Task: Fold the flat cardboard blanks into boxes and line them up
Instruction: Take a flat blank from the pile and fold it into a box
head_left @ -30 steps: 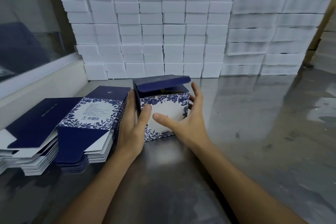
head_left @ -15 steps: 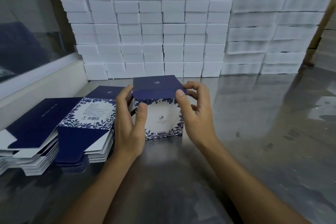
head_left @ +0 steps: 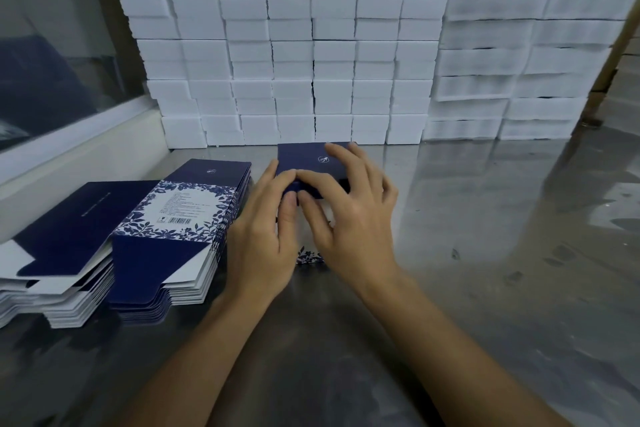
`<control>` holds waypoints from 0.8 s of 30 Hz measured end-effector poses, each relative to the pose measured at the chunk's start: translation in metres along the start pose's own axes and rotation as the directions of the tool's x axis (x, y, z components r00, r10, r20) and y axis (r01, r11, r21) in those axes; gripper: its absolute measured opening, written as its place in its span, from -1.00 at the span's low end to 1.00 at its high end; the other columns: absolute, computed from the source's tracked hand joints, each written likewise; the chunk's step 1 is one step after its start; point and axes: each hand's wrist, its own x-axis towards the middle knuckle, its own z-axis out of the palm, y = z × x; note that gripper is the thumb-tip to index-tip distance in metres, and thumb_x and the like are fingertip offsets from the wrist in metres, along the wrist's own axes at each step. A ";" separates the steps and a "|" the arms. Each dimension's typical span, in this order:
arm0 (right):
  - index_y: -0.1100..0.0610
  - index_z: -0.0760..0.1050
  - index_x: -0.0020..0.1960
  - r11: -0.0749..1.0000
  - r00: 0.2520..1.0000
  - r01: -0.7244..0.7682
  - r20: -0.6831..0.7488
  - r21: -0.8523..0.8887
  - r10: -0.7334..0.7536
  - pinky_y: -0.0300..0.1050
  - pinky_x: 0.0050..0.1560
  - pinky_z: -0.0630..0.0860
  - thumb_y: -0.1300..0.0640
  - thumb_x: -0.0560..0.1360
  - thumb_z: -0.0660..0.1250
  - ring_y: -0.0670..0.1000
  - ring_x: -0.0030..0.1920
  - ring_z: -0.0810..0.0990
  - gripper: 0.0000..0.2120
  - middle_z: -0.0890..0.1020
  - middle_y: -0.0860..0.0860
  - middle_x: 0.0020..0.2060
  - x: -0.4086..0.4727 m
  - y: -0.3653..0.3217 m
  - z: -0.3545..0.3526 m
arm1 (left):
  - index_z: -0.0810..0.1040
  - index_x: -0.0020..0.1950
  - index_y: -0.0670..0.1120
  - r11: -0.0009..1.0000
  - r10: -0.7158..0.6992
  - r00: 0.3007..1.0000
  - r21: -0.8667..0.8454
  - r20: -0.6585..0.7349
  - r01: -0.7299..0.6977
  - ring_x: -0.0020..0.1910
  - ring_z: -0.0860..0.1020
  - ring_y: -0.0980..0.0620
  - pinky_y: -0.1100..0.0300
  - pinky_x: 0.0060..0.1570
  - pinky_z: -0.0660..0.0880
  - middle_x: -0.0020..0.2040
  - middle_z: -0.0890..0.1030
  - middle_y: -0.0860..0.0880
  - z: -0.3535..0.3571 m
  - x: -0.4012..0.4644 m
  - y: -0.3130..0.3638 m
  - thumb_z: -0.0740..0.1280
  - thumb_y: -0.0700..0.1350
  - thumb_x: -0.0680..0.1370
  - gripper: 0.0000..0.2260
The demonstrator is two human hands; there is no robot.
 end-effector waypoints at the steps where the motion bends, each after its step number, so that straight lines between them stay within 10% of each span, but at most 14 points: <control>1: -0.01 0.65 0.16 1.000 1.000 0.002 -0.003 -0.028 -0.002 0.28 0.31 0.29 0.07 0.58 0.33 0.12 0.48 0.37 -0.80 0.51 0.07 0.37 0.000 -0.002 0.001 | 0.52 0.32 -0.12 1.000 -0.003 1.000 0.005 -0.007 0.003 0.30 0.51 0.02 0.50 0.17 0.34 0.41 0.48 -0.09 0.000 0.000 0.001 0.13 -0.07 0.67 -0.69; 19: 0.17 0.63 0.12 0.919 0.970 -0.238 0.024 0.313 0.243 0.14 0.10 0.56 0.21 0.58 0.38 0.14 0.19 0.56 -0.86 0.48 0.10 0.25 0.004 0.015 0.003 | 0.51 0.24 -0.11 0.994 -0.104 0.994 0.014 -0.043 0.105 0.07 0.61 -0.08 0.35 -0.06 0.37 0.40 0.49 0.00 0.003 0.004 -0.005 0.18 -0.09 0.64 -0.77; 24: 0.17 0.58 0.21 0.908 0.967 -0.236 -0.004 0.346 0.253 -0.21 0.09 0.53 0.18 0.61 0.33 -0.04 0.17 0.56 -0.81 0.49 0.06 0.29 -0.001 0.019 0.000 | 0.48 0.26 -0.08 0.994 -0.106 0.993 -0.008 -0.047 0.106 0.13 0.60 -0.08 0.33 0.00 0.40 0.41 0.47 0.02 0.004 0.004 -0.007 0.16 -0.08 0.65 -0.77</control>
